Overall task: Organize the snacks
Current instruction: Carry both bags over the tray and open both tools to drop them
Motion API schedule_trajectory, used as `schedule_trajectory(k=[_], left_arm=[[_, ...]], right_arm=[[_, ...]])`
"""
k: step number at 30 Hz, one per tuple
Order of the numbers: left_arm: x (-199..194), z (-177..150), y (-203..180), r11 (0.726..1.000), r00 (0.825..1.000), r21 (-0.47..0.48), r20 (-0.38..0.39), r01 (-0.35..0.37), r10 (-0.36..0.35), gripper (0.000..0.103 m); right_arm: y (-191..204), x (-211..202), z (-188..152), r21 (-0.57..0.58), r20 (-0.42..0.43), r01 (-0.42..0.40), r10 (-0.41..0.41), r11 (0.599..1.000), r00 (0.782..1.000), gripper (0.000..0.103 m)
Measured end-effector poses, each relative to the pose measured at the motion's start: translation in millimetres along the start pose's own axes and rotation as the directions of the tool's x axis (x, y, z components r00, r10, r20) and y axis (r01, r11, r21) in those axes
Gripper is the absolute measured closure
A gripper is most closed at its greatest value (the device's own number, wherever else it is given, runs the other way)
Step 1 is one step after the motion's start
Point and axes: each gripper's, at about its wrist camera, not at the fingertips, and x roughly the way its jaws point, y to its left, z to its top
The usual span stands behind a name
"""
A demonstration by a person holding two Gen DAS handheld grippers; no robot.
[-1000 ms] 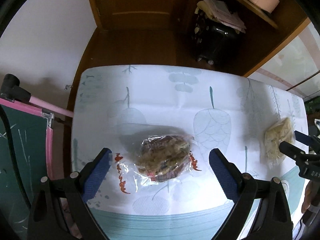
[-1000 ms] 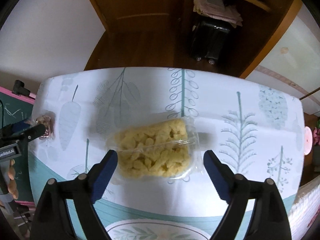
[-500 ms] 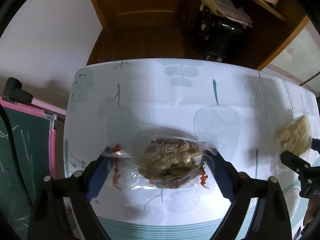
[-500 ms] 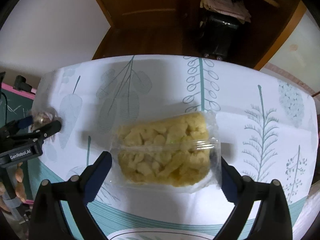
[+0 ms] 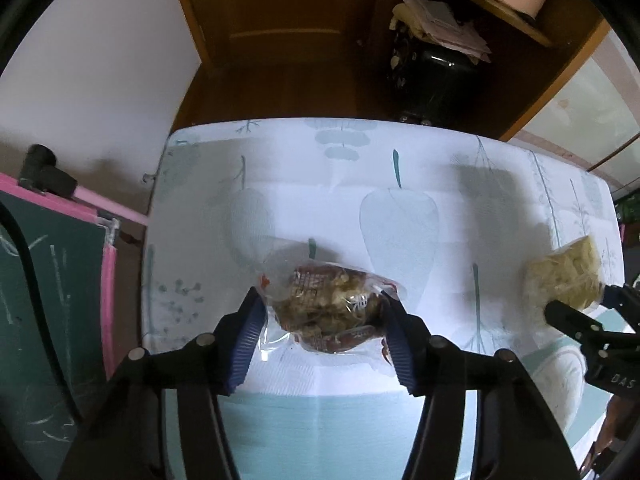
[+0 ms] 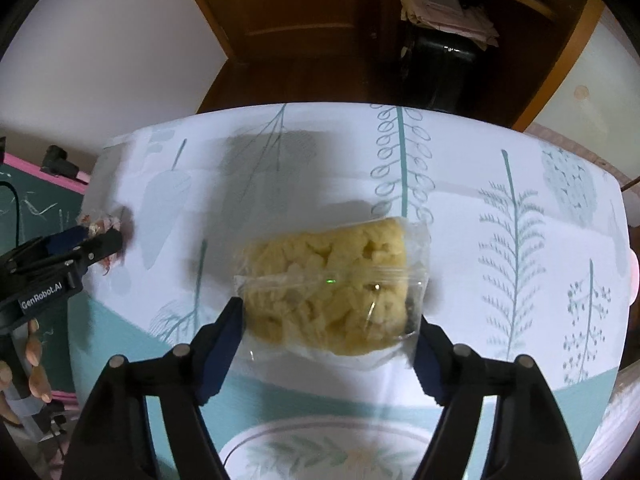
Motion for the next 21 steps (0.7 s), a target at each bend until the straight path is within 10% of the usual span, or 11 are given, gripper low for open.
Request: schedule_trajectory(k=[12, 21], left_arm=[[-110.5, -50.0, -7.5, 0.998, 0.992, 0.037, 0.113, 0.055, -0.059, 0.048], [-257.2, -125.2, -37.2, 0.983, 0.954, 0.162, 0.270, 0.091, -0.132, 0.047]], right_arm=[[0.4, -90.0, -51.1, -0.011, 0.081, -0.079, 0.080, 0.997, 0.993, 0.027], [21.5, -196.8, -123.1, -0.084, 0.206, -0.152, 0.166, 0.985, 0.964, 0.027]])
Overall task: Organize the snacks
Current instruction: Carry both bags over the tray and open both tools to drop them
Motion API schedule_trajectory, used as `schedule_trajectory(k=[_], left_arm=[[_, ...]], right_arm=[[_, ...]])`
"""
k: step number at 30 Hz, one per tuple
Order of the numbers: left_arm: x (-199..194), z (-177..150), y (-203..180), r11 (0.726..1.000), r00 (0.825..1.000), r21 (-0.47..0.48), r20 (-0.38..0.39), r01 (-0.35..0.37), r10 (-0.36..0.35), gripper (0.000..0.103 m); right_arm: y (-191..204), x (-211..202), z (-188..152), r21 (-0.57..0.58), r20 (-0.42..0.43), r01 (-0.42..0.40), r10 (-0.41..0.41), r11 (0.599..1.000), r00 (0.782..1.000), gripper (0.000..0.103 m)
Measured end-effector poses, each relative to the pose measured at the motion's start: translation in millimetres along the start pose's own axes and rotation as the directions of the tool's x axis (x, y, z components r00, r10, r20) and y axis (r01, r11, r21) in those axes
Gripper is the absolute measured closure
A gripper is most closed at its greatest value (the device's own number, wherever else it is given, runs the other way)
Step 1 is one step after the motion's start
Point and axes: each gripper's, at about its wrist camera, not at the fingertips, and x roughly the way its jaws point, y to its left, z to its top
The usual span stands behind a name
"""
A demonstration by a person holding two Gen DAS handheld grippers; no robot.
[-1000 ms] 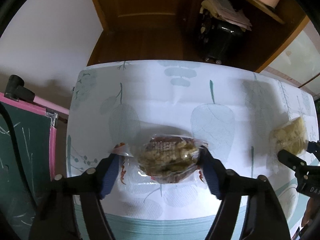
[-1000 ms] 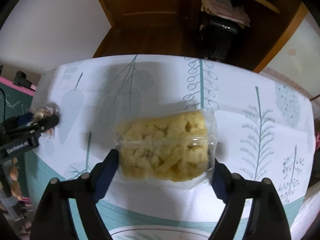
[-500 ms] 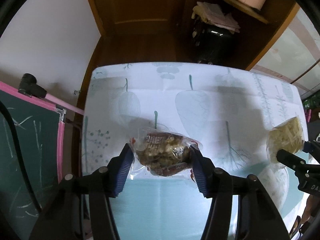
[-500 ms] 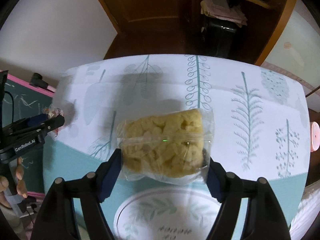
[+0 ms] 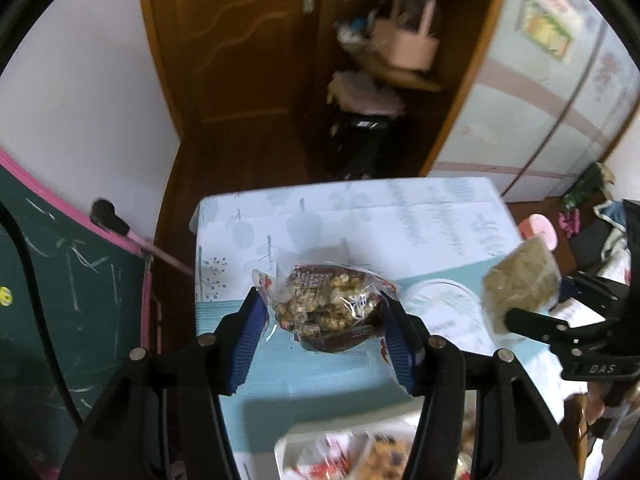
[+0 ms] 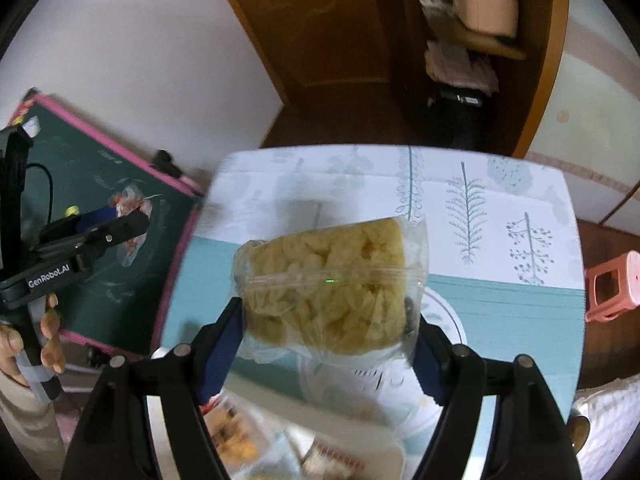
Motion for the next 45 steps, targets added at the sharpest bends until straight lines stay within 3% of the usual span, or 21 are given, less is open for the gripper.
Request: schedule_trajectory(k=[8, 15, 18, 24, 29, 36, 41, 44, 45], left_arm=[[-115.3, -52.4, -51.2, 0.991, 0.989, 0.118, 0.132, 0.056, -0.072, 0.047], [-164.5, -112.3, -77.6, 0.978, 0.969, 0.160, 0.185, 0.136, -0.165, 0.047], [-171.4, -135.9, -83.2, 0.978, 0.964, 0.161, 0.208, 0.135, -0.167, 0.047], [-155.7, -186.8, -92.9, 0.984, 0.969, 0.157, 0.218, 0.078, -0.112, 0.047], [-119.9, -224.3, -97.2, 0.989, 0.983, 0.141, 0.174, 0.034, -0.058, 0.047], [-69.5, -249.7, -89.9, 0.995, 0.997, 0.088, 0.065, 0.037, -0.043, 0.047], [-52.6, -259.5, -90.3, 0.996, 1.000, 0.083, 0.023, 0.019, -0.021, 0.046], [-48.8, -259.6, -91.2, 0.997, 1.000, 0.078, 0.018, 0.017, -0.018, 0.035], [-48.2, -259.4, -91.4, 0.997, 0.999, 0.070, 0.018, 0.029, -0.030, 0.021]], right_arm=[[37.1, -87.3, -56.9, -0.074, 0.127, -0.033, 0.042, 0.997, 0.991, 0.027], [57.0, -121.9, -109.2, -0.118, 0.192, -0.037, 0.060, 0.992, 0.980, 0.027], [64.5, -127.5, -133.1, -0.135, 0.223, -0.015, 0.045, 0.991, 0.974, 0.027], [65.7, -125.3, -164.5, -0.106, 0.260, -0.004, 0.031, 0.994, 0.965, 0.027], [55.3, -99.7, -188.2, -0.056, 0.228, -0.021, 0.033, 0.998, 0.973, 0.027], [42.6, -61.7, -202.7, 0.000, 0.130, -0.008, 0.008, 1.000, 0.991, 0.027], [39.4, -53.1, -203.2, 0.017, 0.108, 0.005, -0.007, 1.000, 0.994, 0.025], [40.5, -51.5, -201.7, 0.030, 0.118, 0.021, -0.024, 0.999, 0.993, 0.025], [41.0, -52.0, -201.2, 0.031, 0.129, 0.023, -0.027, 0.999, 0.991, 0.024]])
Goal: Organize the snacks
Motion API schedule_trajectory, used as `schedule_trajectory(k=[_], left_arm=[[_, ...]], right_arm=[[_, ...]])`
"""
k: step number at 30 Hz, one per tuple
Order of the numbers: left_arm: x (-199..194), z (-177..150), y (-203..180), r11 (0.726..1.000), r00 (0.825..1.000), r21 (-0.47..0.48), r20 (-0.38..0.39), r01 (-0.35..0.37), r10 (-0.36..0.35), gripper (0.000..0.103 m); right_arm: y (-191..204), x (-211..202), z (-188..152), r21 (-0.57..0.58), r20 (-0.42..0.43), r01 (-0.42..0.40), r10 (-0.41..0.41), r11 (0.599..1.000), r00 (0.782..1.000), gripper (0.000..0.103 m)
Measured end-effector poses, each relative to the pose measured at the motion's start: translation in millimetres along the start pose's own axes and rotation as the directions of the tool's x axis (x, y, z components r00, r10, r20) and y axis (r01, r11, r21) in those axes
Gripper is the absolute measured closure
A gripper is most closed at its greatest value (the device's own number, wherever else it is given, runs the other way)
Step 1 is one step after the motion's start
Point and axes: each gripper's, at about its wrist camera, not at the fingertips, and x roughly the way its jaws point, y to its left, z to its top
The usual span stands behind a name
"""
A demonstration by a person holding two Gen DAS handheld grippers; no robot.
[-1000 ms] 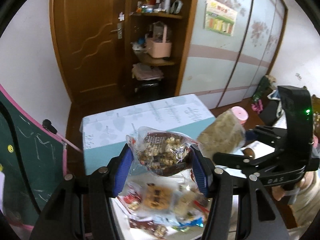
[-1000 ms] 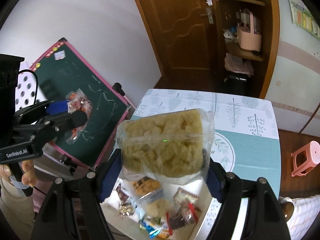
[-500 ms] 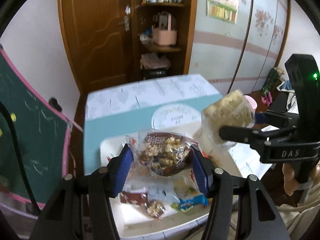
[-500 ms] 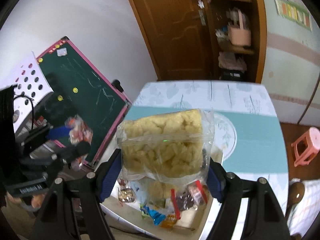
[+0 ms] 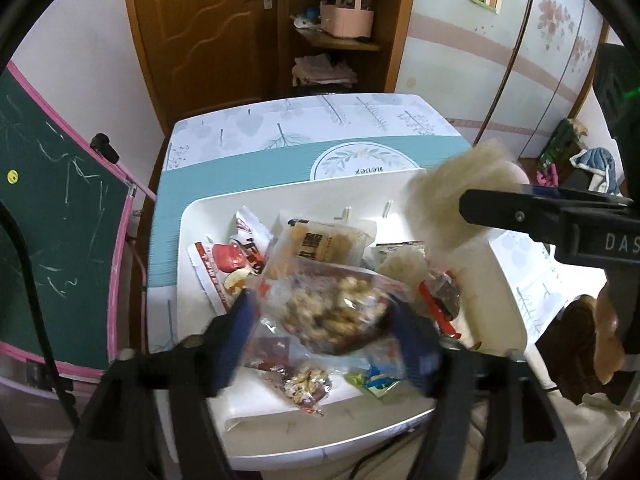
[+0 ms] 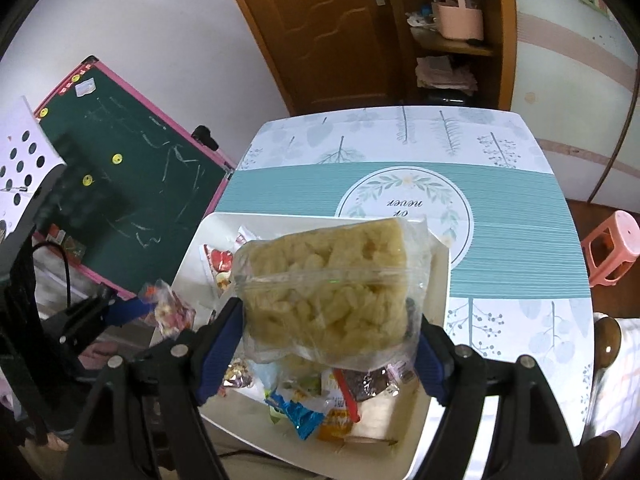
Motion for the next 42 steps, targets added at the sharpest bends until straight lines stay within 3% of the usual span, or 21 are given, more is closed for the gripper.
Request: schedule_trajectory(k=[1, 3, 5, 10, 23, 33, 42], left_arm=[[0.8, 0.2, -0.4, 1.000, 1.000, -0.010, -0.002, 0.010, -0.010, 0.009], [0.4, 2.0, -1.1, 1.000, 1.000, -0.028, 0.008, 0.014, -0.014, 0.004], [1.6, 3.6, -1.8, 0.999, 1.000, -0.037, 0.004, 0.005, -0.005, 0.003], [6.3, 6.3, -4.2, 0.997, 0.999, -0.067, -0.019, -0.038, 0.037, 0.003], [-7.9, 17.8, -25.4, 0.991, 0.994, -0.089, 0.035, -0.100, 0.103, 0.003], [-29.3, 29.3, -38.9, 0.974, 0.978, -0.135, 0.083, -0.181, 0.194, 0.003], [-44.3, 26.1, -48.7, 0.959, 0.960, -0.156, 0.112, -0.238, 0.257, 0.003]], right_arm=[[0.6, 0.1, 0.6, -0.002, 0.008, 0.003, -0.003, 1.000, 1.000, 0.022], [2.6, -1.3, 0.2, -0.015, 0.028, 0.015, -0.015, 1.000, 1.000, 0.015], [4.8, -2.8, -0.1, -0.030, 0.045, 0.026, -0.025, 0.999, 0.999, 0.008], [9.4, -13.0, -1.8, -0.058, 0.097, 0.066, -0.060, 0.996, 0.993, 0.008], [1.5, -45.4, -11.6, -0.047, 0.163, 0.115, -0.106, 0.992, 0.981, 0.008], [-10.1, -71.6, -21.2, 0.016, 0.188, 0.173, -0.173, 0.985, 0.967, 0.008], [-0.9, -77.7, -28.1, -0.030, 0.214, 0.245, -0.234, 0.969, 0.948, 0.007]])
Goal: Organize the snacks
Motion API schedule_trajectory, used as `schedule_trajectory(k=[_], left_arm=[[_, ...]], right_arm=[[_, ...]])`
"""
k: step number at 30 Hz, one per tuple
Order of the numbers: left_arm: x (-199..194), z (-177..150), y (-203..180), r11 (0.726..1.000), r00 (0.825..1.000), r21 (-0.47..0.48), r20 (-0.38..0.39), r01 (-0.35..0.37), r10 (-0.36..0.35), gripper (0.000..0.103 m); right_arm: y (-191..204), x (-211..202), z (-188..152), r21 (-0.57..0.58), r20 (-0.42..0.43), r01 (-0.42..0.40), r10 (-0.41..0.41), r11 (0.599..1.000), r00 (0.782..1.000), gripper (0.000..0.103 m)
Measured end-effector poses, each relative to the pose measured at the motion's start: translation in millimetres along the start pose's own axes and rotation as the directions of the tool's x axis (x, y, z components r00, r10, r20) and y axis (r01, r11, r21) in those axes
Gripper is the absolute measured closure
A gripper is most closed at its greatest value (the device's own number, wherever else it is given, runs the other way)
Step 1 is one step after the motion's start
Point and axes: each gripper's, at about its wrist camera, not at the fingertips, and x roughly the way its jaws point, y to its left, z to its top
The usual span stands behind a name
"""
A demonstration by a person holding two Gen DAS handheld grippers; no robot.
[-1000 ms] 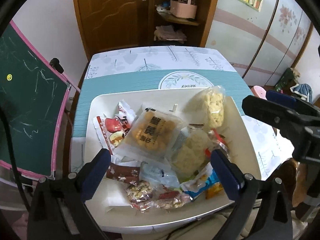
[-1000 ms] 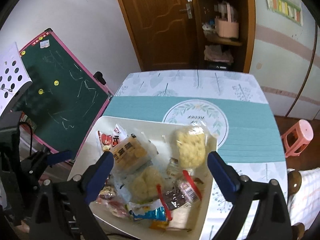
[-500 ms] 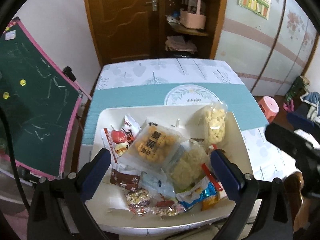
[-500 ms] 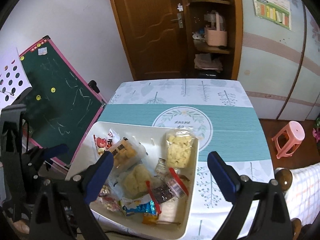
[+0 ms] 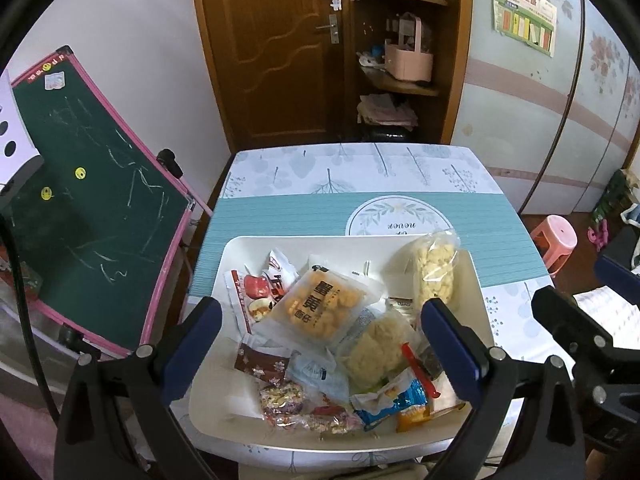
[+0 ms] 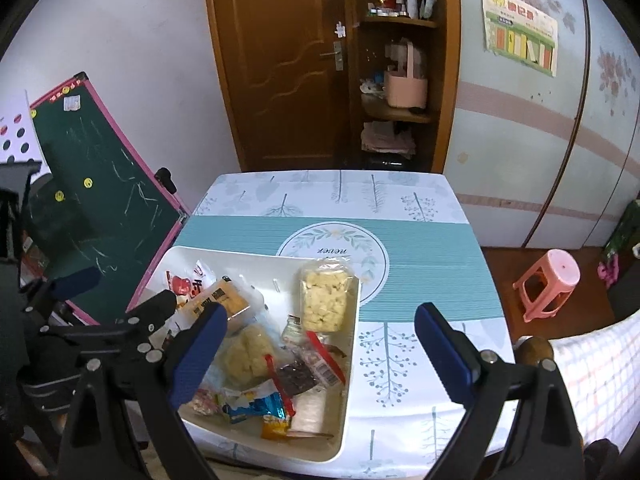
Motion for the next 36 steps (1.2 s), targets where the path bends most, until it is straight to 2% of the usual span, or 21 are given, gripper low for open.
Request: schedule_trajectory(k=[8, 20, 36], left_arm=[[2.5, -0.1, 2.3, 1.000, 1.000, -0.026, -0.014, 0.012, -0.012, 0.003], [5.9, -0.8, 0.4, 1.000, 1.000, -0.022, -0.027, 0.015, -0.016, 0.003], [12.2, -6.1, -1.8, 1.000, 0.999, -0.021, -0.038, 0.012, -0.013, 0.003]], right_arm=[[-13.0, 1.9, -3.5, 0.041, -0.019, 0.010, -0.009, 0.999, 1.000, 0.008], [-13.3, 10.4, -4.6, 0.032, -0.052, -0.002, 0.003, 0.999, 0.999, 0.008], [-12.2, 12.1, -4.3, 0.029, -0.054, -0.008, 0.010, 1.000, 0.998, 0.008]])
